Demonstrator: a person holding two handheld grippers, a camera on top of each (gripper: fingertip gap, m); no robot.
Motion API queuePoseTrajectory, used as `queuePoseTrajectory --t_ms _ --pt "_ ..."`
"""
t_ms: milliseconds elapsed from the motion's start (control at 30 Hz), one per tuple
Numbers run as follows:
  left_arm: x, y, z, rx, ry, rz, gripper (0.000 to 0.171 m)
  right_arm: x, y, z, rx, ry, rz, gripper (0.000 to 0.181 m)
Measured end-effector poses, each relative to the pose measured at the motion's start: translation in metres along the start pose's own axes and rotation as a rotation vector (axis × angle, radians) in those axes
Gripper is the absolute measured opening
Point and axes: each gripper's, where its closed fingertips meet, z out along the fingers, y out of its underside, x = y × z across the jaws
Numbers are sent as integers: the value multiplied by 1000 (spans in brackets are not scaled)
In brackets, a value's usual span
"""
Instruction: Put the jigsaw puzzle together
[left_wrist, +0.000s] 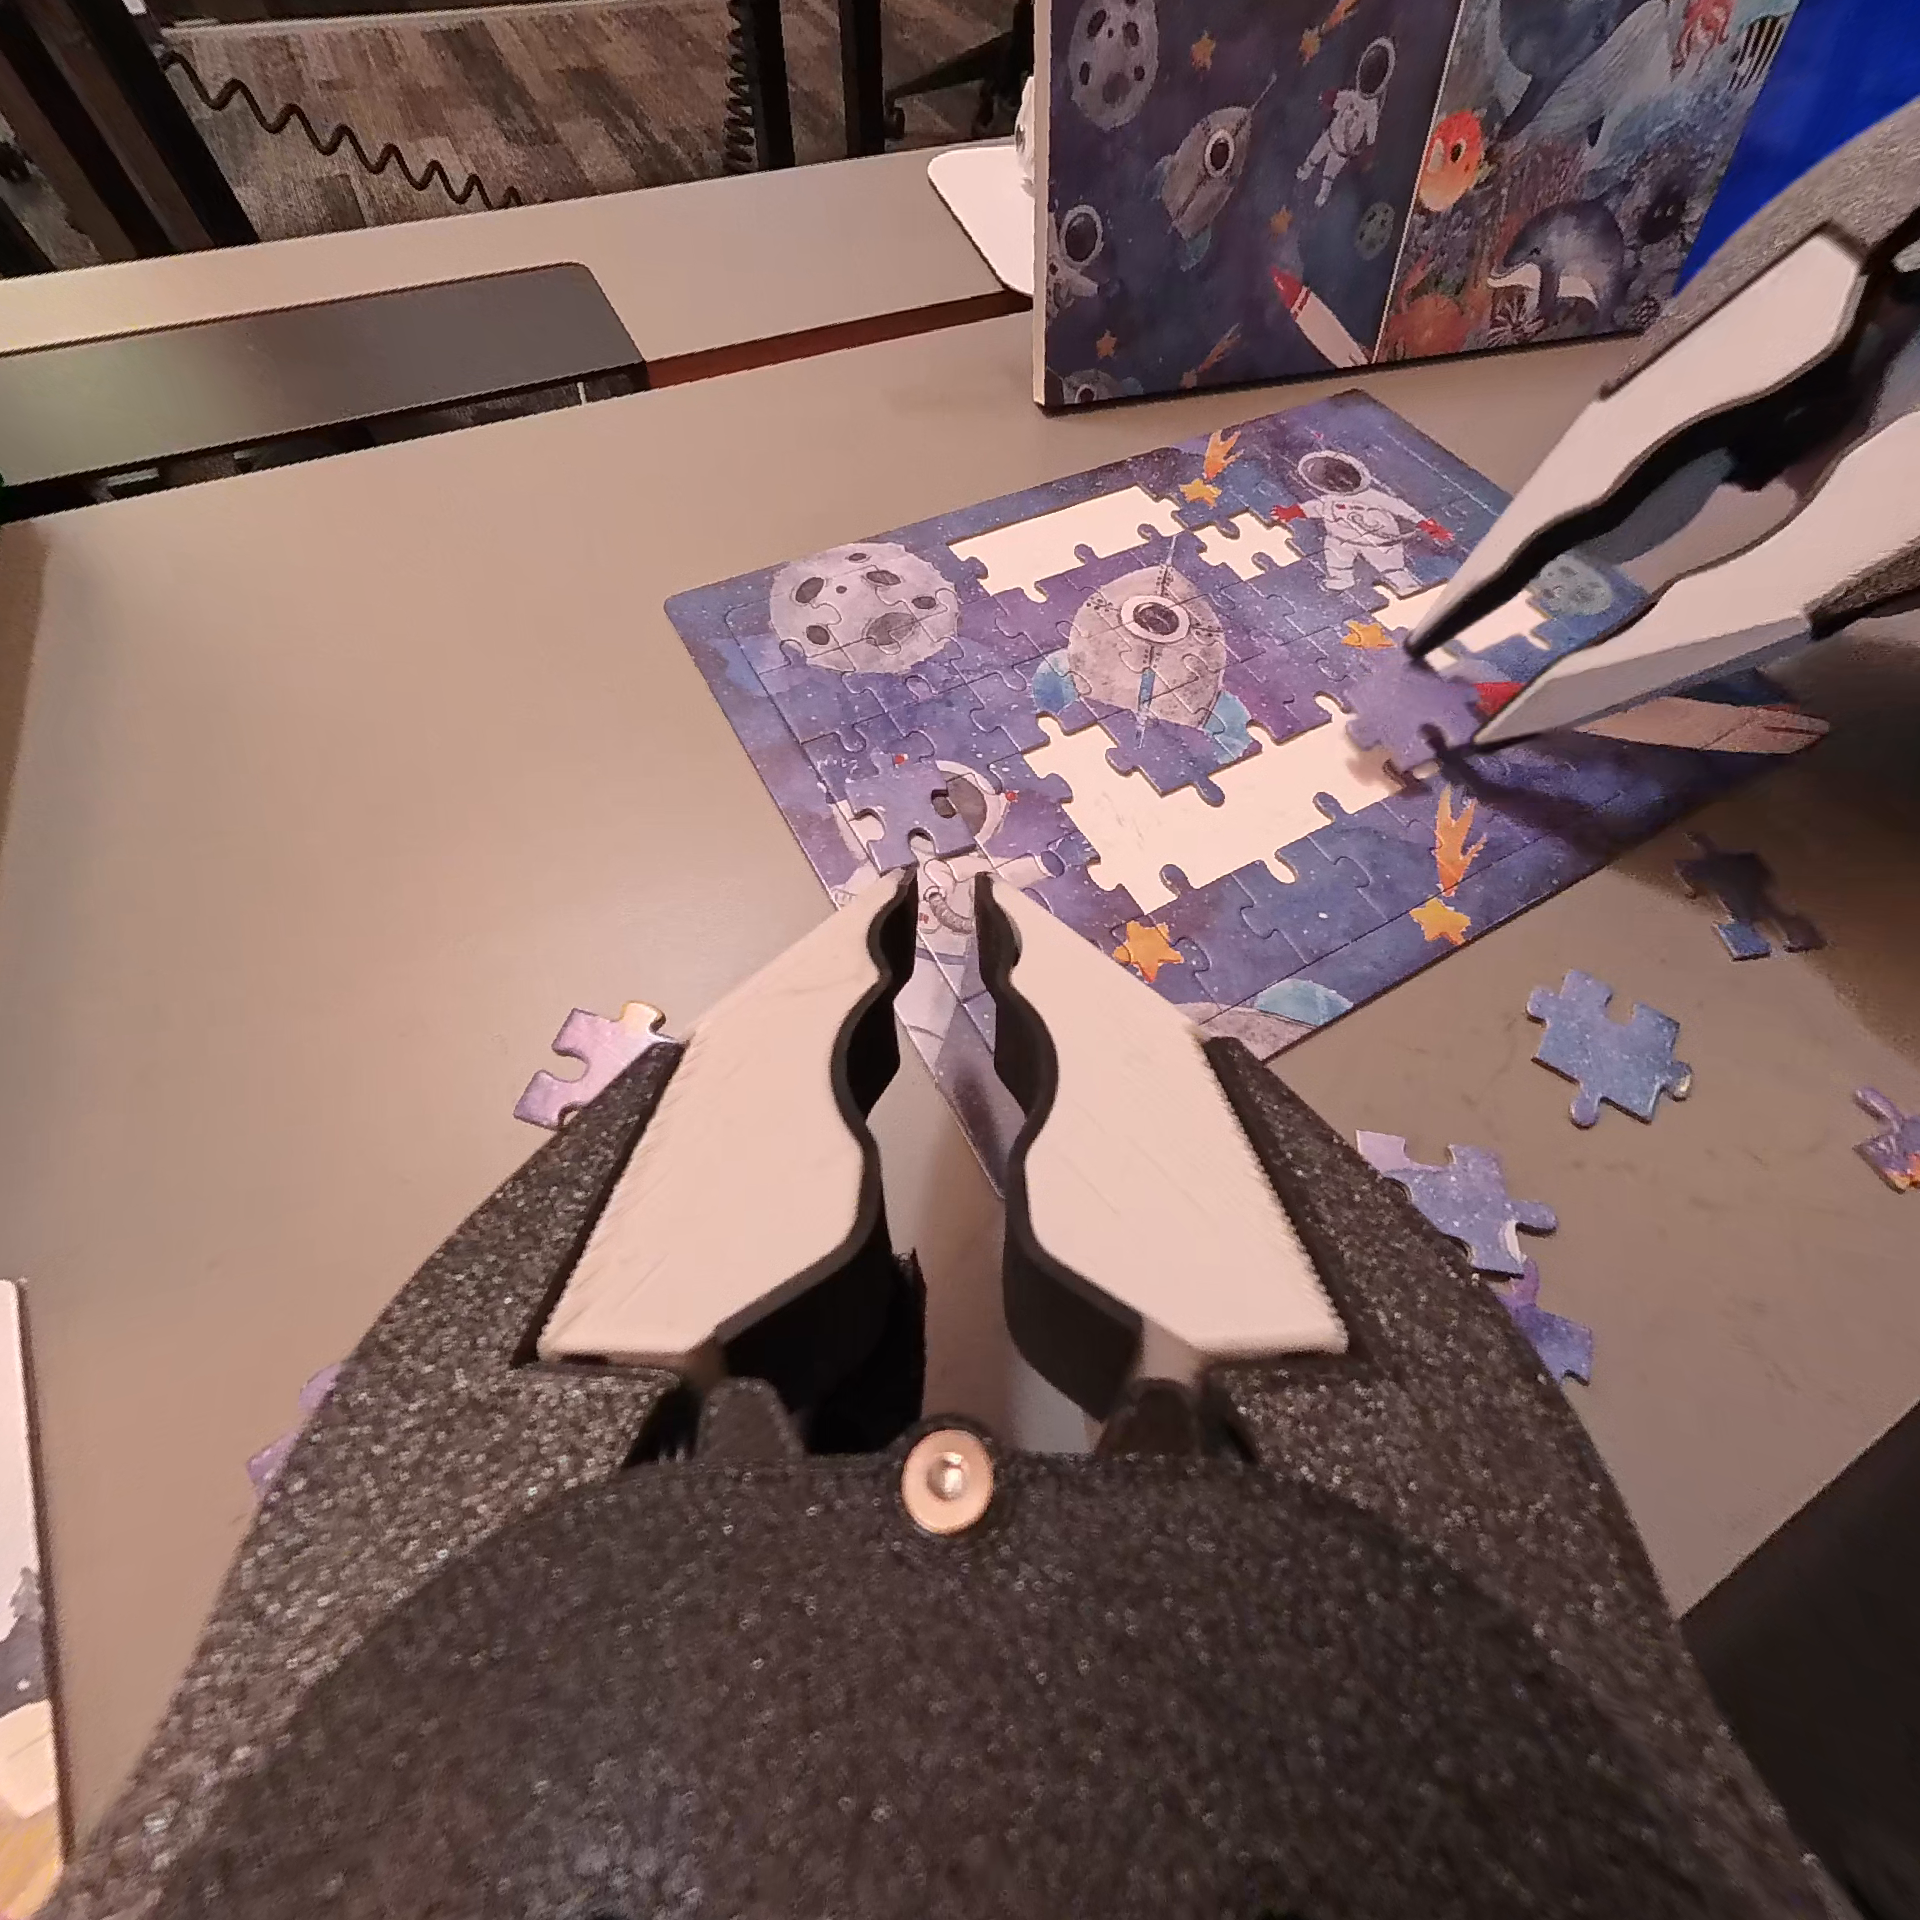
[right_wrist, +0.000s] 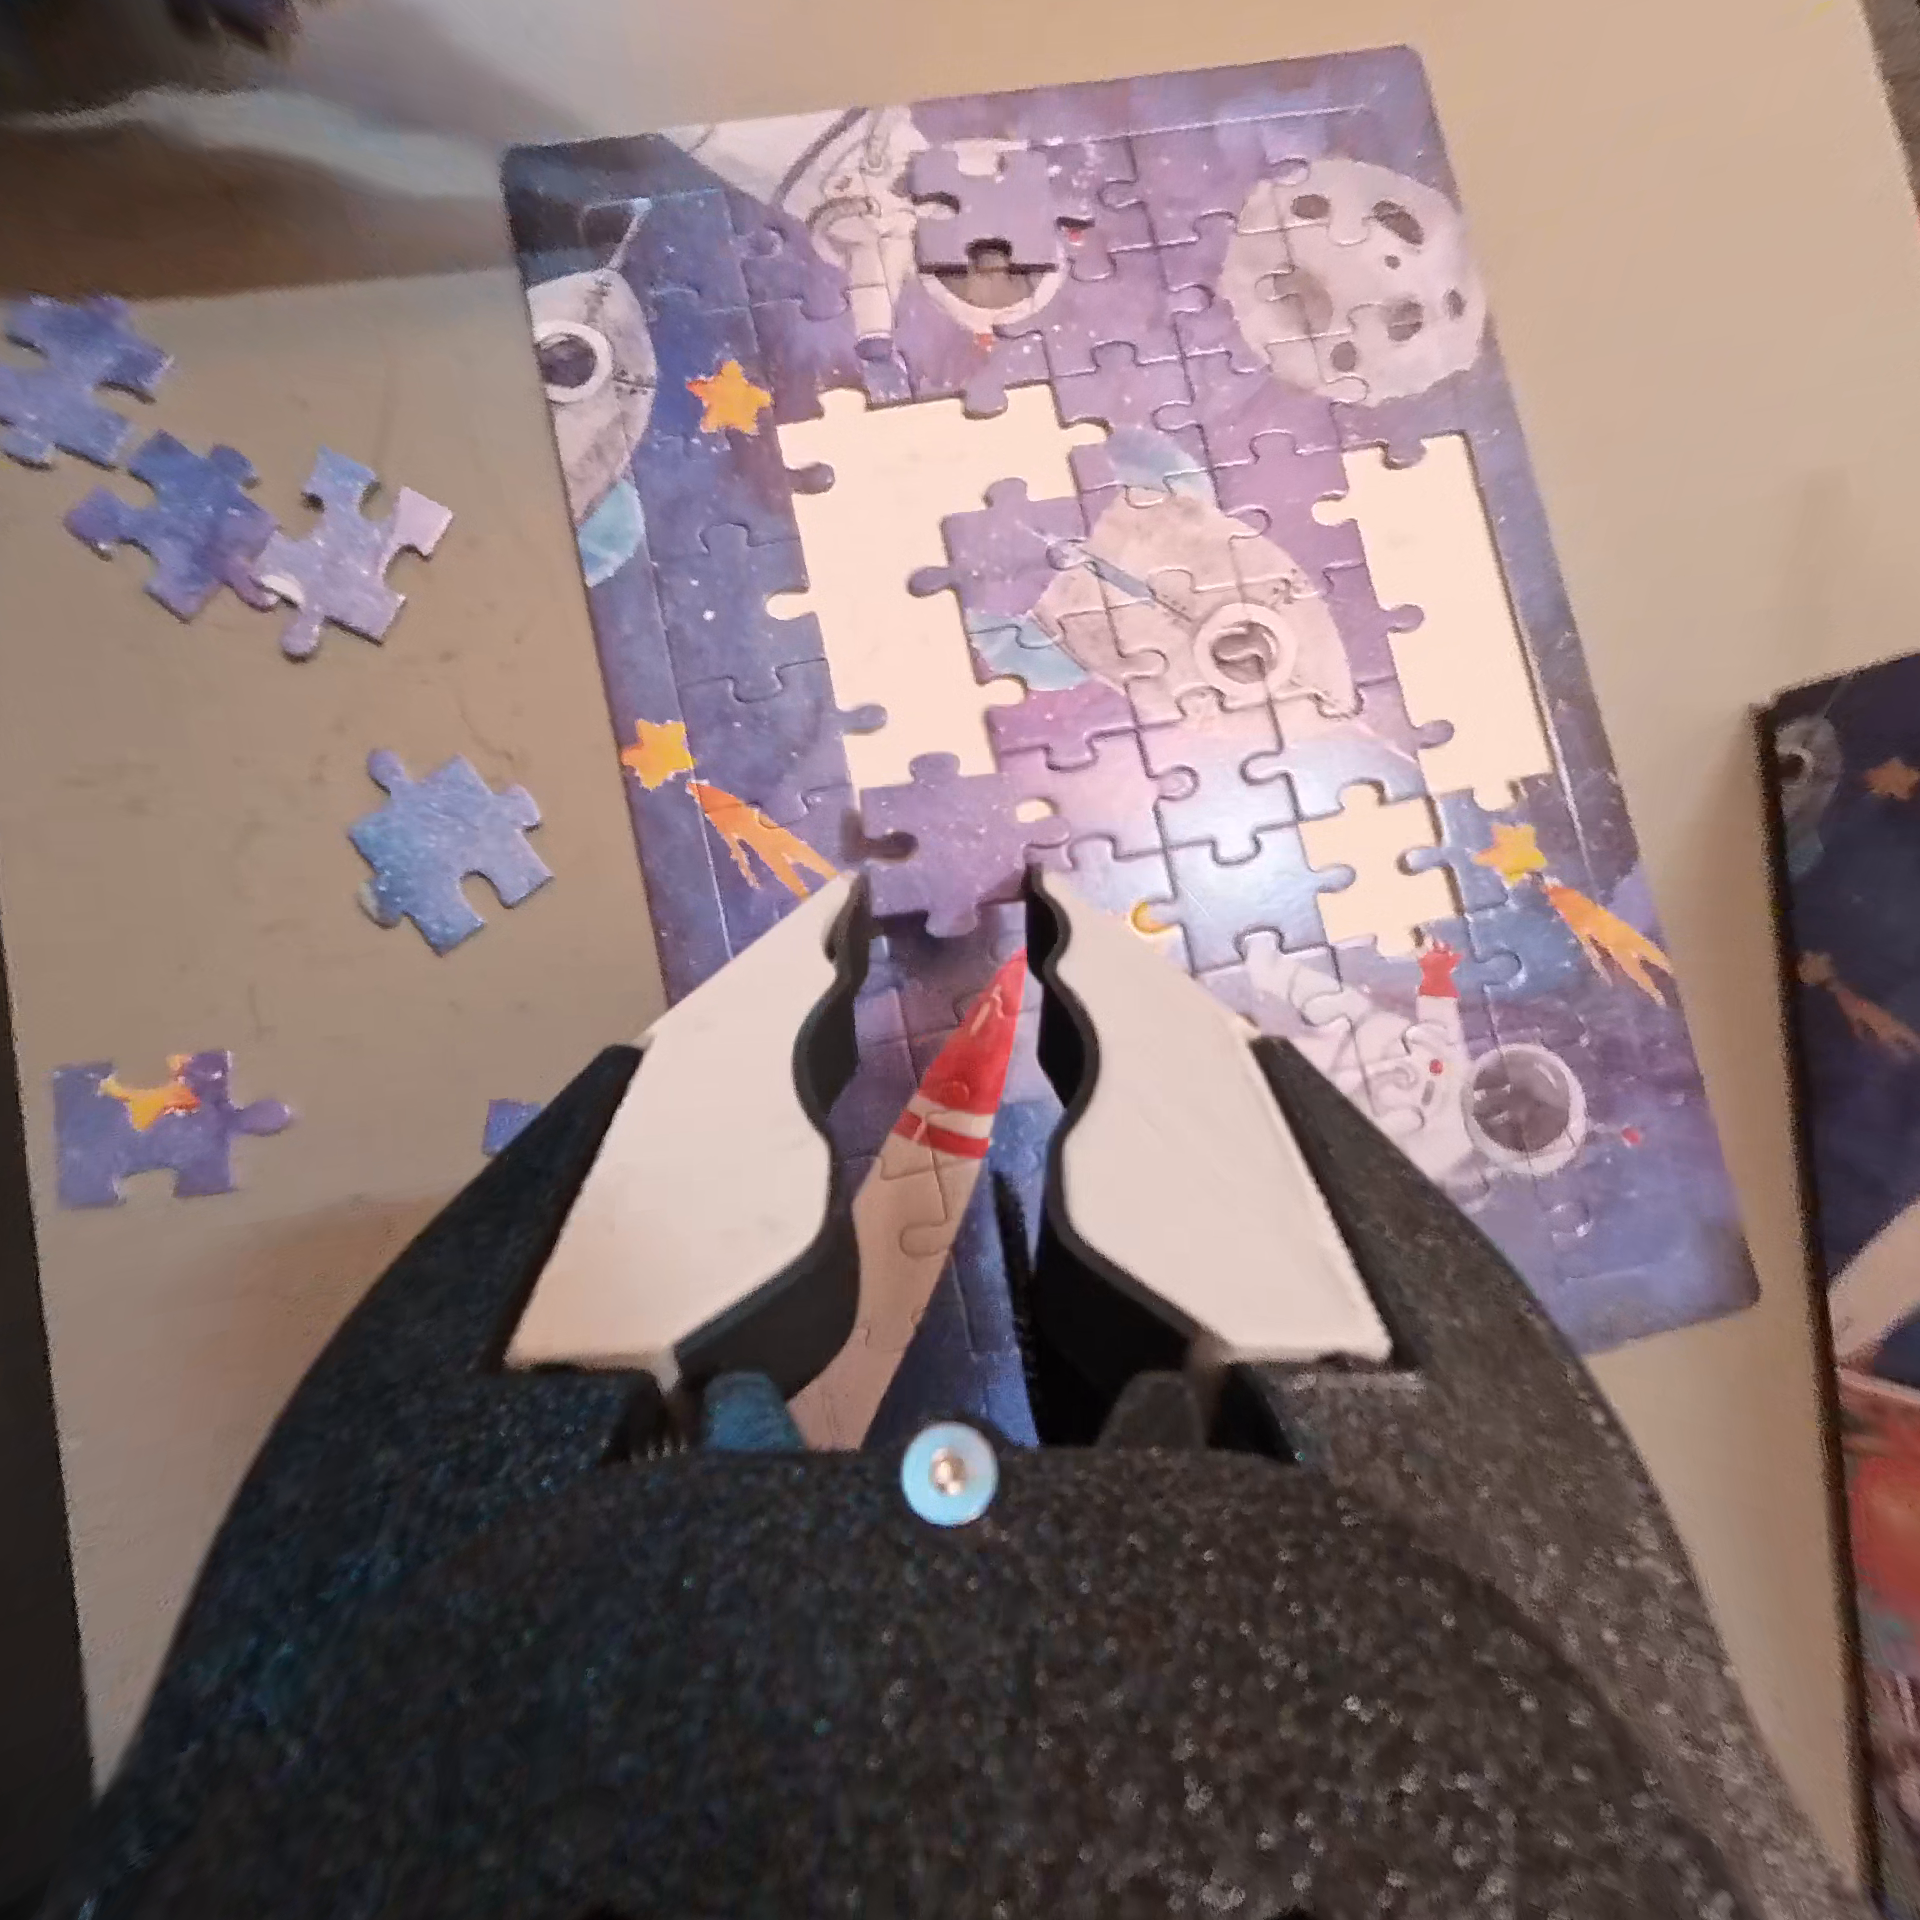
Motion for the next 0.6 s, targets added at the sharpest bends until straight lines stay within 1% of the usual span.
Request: queuePoseTrajectory --t_ms 67,167,300,367,467,500,533,600 --pt "0 0 0 2 2 -5 11 -1 -3 4 15 -40 -33 29" --pt "-1 0 0 0 4 -9 11 0 5 10 -28 -73 -56 29" --pt "0 1 1 -3 8 -9 11 -2 5 11 -8 -110 -46 30" --pt "0 1 1 -4 10 -9 11 0 4 11 3 -90 -63 33" --pt "0 1 1 -4 8 -6 11 1 -1 9 30 -78 -58 33" --pt "0 1 1 -4 8 -6 11 3 -2 8 35 -72 -53 31" --pt "0 1 1 -5 7 -6 11 3 -4 7 42 -65 -51 26" --pt "0 1 1 -5 6 -6 11 2 -11 3 76 -62 -56 10"
